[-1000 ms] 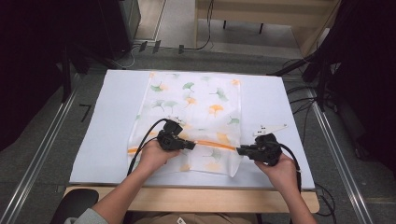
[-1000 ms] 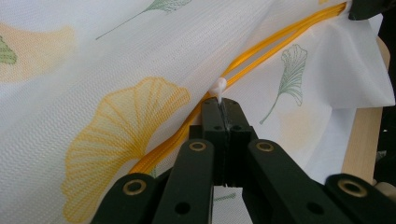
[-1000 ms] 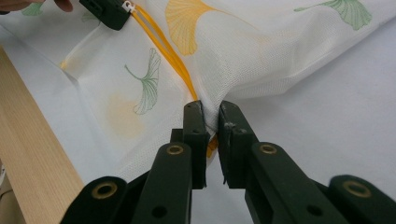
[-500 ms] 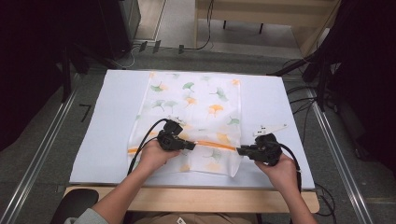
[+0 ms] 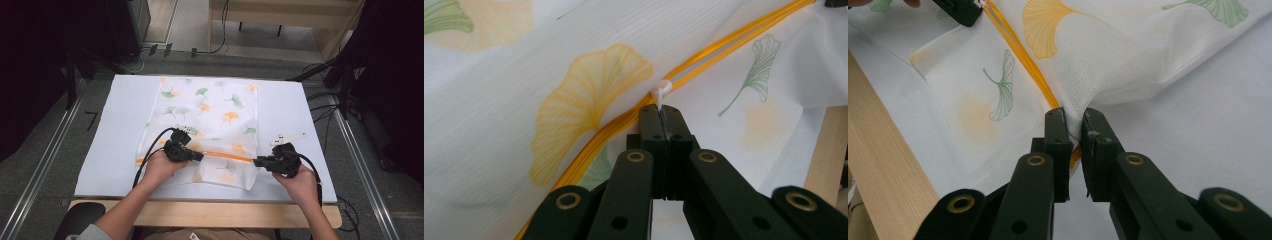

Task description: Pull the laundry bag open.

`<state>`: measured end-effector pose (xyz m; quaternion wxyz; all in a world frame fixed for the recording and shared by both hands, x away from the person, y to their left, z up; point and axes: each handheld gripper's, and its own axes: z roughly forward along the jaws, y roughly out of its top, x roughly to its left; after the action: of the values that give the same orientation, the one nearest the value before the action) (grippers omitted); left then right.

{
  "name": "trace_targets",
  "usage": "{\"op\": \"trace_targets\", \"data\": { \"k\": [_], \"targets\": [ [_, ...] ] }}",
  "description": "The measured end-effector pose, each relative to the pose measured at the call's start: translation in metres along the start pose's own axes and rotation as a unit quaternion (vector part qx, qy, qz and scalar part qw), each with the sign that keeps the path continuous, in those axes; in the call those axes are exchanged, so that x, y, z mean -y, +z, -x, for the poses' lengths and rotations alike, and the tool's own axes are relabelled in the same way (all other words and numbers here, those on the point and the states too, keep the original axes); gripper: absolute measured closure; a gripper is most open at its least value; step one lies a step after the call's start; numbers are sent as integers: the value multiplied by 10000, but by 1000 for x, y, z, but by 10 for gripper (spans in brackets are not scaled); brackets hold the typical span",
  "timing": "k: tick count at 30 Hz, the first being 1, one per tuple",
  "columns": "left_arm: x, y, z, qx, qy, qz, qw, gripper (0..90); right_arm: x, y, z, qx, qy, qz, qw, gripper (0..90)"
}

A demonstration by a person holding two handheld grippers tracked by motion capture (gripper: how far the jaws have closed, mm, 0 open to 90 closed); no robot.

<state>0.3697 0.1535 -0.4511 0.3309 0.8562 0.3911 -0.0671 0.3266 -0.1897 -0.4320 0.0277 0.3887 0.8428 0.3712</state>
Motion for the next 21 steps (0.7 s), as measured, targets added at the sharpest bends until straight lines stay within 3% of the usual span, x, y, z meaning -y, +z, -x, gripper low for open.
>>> {"op": "trace_targets", "data": {
  "k": [9, 21],
  "targets": [
    [14, -20, -14, 36, -253, 36, 9997, 900, 0, 0, 2, 10, 45, -13, 10000, 840],
    [13, -22, -11, 6, -163, 128, 9998, 900, 0, 0, 3, 43, 42, -10, 10000, 839]
  ]
}}
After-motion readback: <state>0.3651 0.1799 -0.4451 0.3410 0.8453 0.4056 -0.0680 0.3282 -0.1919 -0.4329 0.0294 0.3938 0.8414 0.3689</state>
